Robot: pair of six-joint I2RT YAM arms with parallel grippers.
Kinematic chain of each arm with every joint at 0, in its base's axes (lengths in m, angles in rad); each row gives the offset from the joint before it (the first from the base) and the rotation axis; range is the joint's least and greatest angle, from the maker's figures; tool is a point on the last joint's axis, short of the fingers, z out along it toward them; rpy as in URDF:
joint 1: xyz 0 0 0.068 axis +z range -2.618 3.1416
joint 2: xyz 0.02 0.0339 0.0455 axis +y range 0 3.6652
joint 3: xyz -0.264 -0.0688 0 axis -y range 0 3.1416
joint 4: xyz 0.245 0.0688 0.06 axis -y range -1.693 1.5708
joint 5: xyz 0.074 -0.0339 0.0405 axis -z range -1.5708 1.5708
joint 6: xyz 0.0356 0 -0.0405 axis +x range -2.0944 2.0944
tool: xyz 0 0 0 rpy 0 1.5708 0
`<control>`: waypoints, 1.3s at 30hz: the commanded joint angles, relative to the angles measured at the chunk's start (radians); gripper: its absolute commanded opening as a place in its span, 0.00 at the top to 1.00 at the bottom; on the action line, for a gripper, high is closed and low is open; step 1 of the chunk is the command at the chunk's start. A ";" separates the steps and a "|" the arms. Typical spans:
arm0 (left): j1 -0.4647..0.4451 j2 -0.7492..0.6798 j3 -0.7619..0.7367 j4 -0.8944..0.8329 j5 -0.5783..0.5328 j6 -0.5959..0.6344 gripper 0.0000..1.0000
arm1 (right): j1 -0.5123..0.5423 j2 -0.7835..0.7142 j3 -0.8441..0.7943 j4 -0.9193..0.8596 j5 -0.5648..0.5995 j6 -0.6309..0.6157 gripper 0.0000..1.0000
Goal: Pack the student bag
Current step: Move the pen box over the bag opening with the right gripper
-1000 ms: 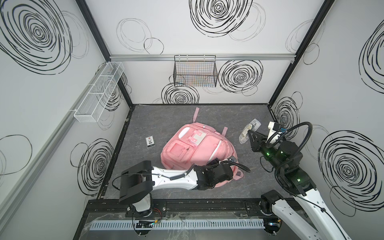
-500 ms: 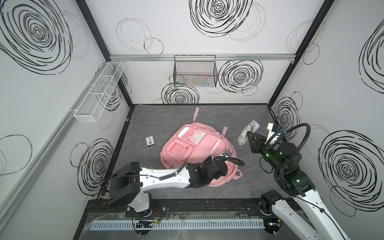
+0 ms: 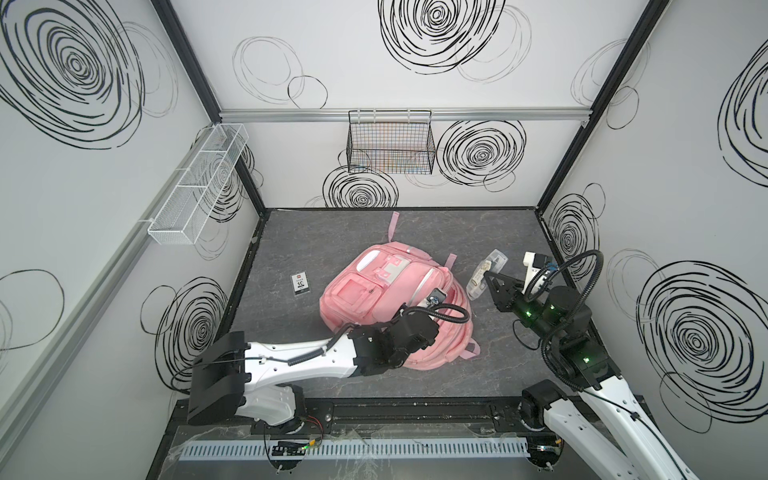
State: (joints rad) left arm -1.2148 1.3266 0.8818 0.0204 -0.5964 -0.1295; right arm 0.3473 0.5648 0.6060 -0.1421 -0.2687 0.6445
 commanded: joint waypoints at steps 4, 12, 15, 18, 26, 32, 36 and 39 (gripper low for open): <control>0.011 -0.123 -0.018 0.226 -0.096 0.108 1.00 | -0.002 0.012 -0.029 0.104 -0.069 0.081 0.80; 0.030 -0.139 -0.032 0.430 -0.150 0.261 1.00 | 0.000 0.093 -0.109 0.304 -0.218 0.265 0.80; 0.031 -0.128 -0.028 0.506 -0.192 0.299 1.00 | 0.003 0.126 -0.125 0.368 -0.248 0.320 0.80; 0.028 -0.116 -0.021 0.561 -0.219 0.351 1.00 | 0.008 0.143 -0.137 0.404 -0.244 0.355 0.80; 0.015 -0.092 -0.001 0.614 -0.224 0.426 1.00 | 0.022 0.219 -0.178 0.525 -0.279 0.489 0.80; -0.006 -0.098 -0.021 0.642 -0.225 0.449 1.00 | 0.049 0.324 -0.159 0.567 -0.314 0.561 0.80; -0.016 -0.114 -0.049 0.659 -0.229 0.446 1.00 | 0.061 0.389 -0.160 0.611 -0.330 0.601 0.80; -0.023 -0.129 -0.064 0.666 -0.217 0.438 1.00 | 0.079 0.427 -0.166 0.654 -0.314 0.618 0.80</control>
State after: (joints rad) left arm -1.2270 1.2598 0.8032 0.4294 -0.8104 0.2893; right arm 0.4107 0.9764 0.4274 0.4053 -0.5766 1.2179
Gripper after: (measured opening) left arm 0.105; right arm 0.206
